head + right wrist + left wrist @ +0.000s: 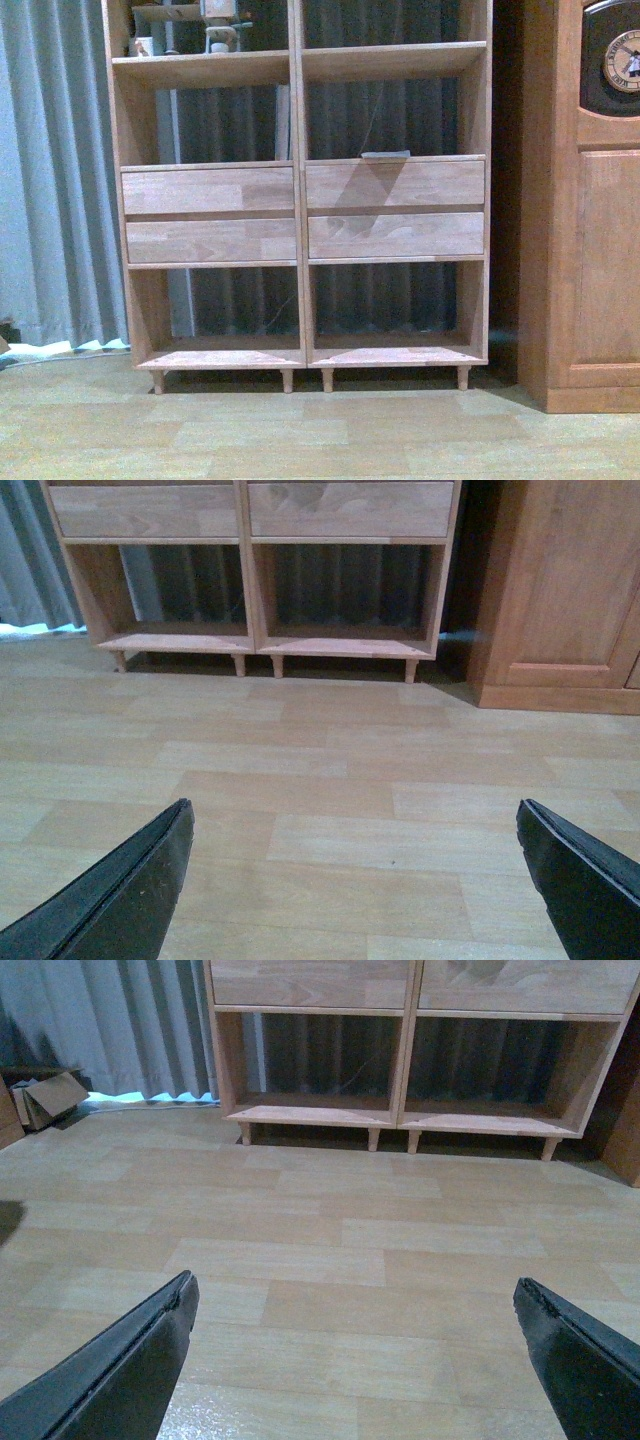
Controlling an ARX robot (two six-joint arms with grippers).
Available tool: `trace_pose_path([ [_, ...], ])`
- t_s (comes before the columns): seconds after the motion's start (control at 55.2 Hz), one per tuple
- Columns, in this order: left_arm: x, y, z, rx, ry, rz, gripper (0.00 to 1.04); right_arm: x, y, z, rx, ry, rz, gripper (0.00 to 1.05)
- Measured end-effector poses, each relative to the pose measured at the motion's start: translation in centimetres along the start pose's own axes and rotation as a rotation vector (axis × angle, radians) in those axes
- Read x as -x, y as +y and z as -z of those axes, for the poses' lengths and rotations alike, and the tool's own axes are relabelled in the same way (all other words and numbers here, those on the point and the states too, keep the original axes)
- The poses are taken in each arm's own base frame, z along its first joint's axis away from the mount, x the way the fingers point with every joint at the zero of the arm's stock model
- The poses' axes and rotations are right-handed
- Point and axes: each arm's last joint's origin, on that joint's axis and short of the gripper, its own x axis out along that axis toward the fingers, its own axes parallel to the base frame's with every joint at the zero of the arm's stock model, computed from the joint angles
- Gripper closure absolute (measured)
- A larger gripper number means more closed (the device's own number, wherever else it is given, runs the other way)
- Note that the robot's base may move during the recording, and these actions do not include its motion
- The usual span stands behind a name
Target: Organize books on shelf
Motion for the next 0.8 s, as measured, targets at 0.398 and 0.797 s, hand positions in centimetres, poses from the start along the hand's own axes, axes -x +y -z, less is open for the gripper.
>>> trace_pose_path([
  [0.398,0.00,0.00,0.00,0.000,0.000,0.000,0.07,0.00,0.00,0.00,0.000,0.000,0.000,0.07],
  [0.797,0.00,0.00,0.00,0.000,0.000,0.000,0.07,0.00,0.00,0.00,0.000,0.000,0.000,0.07],
])
